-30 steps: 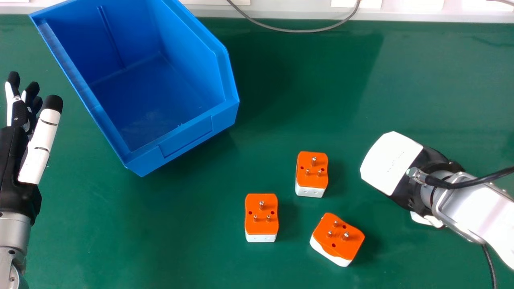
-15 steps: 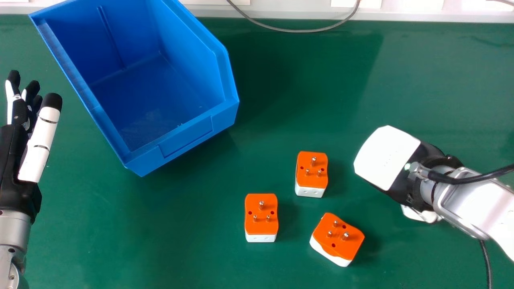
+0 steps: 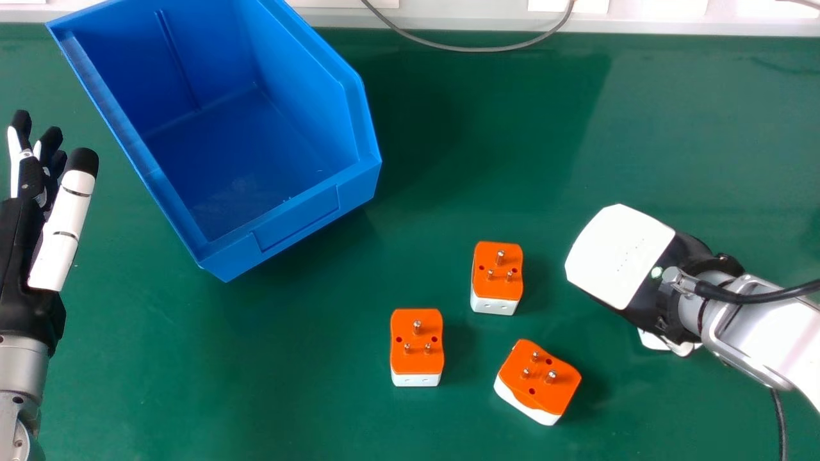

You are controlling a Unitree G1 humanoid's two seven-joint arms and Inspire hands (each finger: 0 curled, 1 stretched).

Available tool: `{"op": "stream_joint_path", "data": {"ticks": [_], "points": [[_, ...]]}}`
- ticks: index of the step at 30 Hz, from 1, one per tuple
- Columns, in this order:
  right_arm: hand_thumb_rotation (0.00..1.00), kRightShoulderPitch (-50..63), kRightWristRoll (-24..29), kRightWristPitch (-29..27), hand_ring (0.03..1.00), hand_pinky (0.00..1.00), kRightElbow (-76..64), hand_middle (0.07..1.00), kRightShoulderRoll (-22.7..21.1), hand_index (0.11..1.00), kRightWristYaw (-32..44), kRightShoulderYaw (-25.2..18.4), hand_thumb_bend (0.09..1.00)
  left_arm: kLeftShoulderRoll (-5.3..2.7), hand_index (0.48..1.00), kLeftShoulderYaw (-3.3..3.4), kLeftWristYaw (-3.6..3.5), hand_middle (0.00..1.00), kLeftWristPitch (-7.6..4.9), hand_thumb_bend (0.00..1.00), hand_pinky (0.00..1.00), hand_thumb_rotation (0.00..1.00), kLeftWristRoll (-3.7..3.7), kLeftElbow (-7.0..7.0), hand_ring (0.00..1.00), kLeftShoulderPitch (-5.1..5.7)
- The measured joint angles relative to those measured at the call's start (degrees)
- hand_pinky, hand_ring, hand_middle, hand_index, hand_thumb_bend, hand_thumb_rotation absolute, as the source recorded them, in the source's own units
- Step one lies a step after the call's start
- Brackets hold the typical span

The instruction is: Pick all objects and put in blue box

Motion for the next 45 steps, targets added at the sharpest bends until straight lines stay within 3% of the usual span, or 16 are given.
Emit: {"op": "stream_joint_path", "data": {"ticks": [12,15,24,37,45], "points": [[0.00,2.95,7.21,1.91,0.362,0.15,-3.22,0.445,0.78,0.520,-3.01,-4.04,0.507,0.04,1.000,0.00,0.06,1.00,0.01,0.56,0.98,0.86,0.05,-0.04,1.00,0.04],[0.00,3.73,8.74,2.61,0.373,0.15,-3.27,0.448,1.31,0.515,-3.35,-4.86,0.510,0.05,1.000,0.00,0.06,1.00,0.00,0.57,0.98,0.86,0.40,-0.04,1.00,0.04],[0.00,5.29,9.91,3.71,0.394,0.16,-6.51,0.459,1.58,0.506,-3.80,-6.58,0.513,0.10,1.000,0.00,0.08,1.00,-0.06,0.57,0.97,0.86,0.98,-0.04,1.00,0.04],[0.00,5.84,11.81,6.41,0.409,0.19,-13.13,0.468,2.53,0.502,-2.05,-11.01,0.513,0.14,1.000,0.06,0.08,1.00,-0.09,0.56,0.97,0.86,1.02,-0.04,1.00,0.05],[0.00,6.69,14.18,8.22,0.420,0.19,-16.41,0.464,6.08,0.496,-6.54,-15.42,0.514,0.24,1.000,0.09,0.07,1.00,-0.31,0.57,0.97,0.87,1.03,0.60,1.00,0.00]]}}
